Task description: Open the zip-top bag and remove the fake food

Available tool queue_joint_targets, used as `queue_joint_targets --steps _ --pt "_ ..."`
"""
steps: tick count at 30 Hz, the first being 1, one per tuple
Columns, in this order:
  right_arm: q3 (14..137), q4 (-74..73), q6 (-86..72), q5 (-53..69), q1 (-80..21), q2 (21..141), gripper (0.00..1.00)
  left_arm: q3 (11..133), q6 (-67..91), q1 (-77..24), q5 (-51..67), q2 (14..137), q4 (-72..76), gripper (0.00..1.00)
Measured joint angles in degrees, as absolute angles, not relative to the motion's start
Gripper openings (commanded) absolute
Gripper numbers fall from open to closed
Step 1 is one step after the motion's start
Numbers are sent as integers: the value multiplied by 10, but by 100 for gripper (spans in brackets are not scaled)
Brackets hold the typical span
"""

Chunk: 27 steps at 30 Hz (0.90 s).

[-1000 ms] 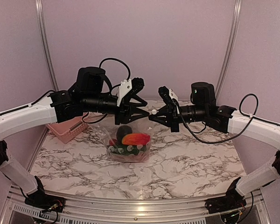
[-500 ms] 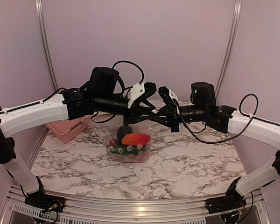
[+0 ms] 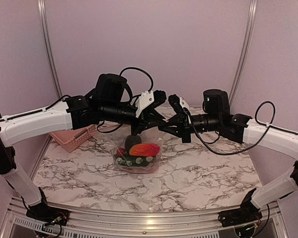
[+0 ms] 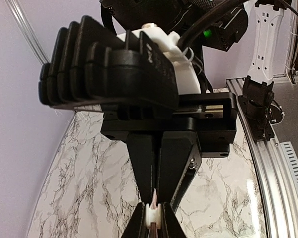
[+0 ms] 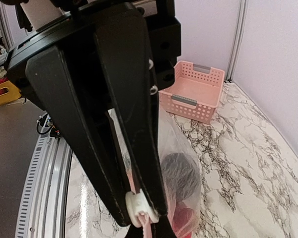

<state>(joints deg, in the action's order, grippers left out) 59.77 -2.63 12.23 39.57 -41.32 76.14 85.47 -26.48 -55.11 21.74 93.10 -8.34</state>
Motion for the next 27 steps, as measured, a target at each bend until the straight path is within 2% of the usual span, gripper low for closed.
queue_joint_targets --steps 12,27 --pt "576 -9 114 385 -417 747 0 784 -259 -532 214 878 -63 11" --pt "532 29 81 383 -366 703 0 690 -237 -469 194 785 -57 11"
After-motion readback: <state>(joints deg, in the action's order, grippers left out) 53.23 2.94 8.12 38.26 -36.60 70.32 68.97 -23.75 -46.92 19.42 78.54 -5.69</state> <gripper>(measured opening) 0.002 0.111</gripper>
